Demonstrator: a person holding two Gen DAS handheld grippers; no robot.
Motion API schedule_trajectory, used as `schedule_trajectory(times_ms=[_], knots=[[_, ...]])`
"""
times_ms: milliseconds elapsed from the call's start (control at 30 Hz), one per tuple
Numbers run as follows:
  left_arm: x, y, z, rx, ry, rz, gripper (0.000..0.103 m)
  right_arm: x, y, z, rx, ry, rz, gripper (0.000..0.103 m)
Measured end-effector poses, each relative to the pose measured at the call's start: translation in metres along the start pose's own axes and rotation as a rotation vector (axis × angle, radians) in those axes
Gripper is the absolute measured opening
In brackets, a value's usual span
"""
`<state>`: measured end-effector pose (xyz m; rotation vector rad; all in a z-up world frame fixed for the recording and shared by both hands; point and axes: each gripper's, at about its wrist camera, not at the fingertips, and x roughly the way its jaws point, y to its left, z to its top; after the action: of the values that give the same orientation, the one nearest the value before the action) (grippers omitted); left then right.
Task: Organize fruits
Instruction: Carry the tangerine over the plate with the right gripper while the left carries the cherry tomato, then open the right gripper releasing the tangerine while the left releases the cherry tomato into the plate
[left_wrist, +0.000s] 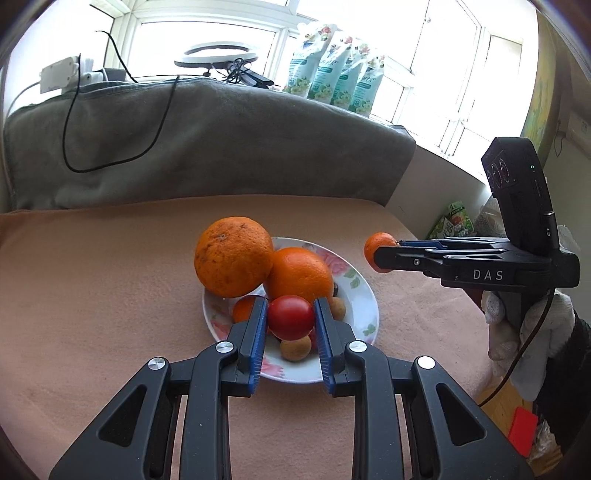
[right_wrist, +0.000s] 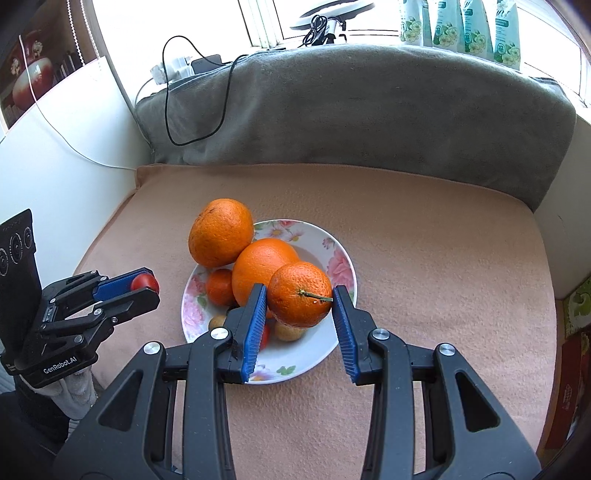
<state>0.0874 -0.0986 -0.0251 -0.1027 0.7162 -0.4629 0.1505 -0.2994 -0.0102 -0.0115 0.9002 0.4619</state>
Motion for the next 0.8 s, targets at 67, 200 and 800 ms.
schedule_trajectory(times_ms=[67, 200, 800], knots=[[0.005, -0.005, 0.000, 0.008, 0.009, -0.006, 0.024, 0.004, -0.005, -0.001, 0.008, 0.004, 0.002, 0.038], [0.016, -0.017, 0.000, 0.024, 0.028, -0.019, 0.024, 0.012, -0.013, -0.001, 0.015, 0.018, 0.010, 0.038], [0.049, -0.036, 0.002, 0.056, 0.087, -0.015, 0.024, 0.041, -0.023, 0.007, 0.004, 0.061, 0.035, 0.038]])
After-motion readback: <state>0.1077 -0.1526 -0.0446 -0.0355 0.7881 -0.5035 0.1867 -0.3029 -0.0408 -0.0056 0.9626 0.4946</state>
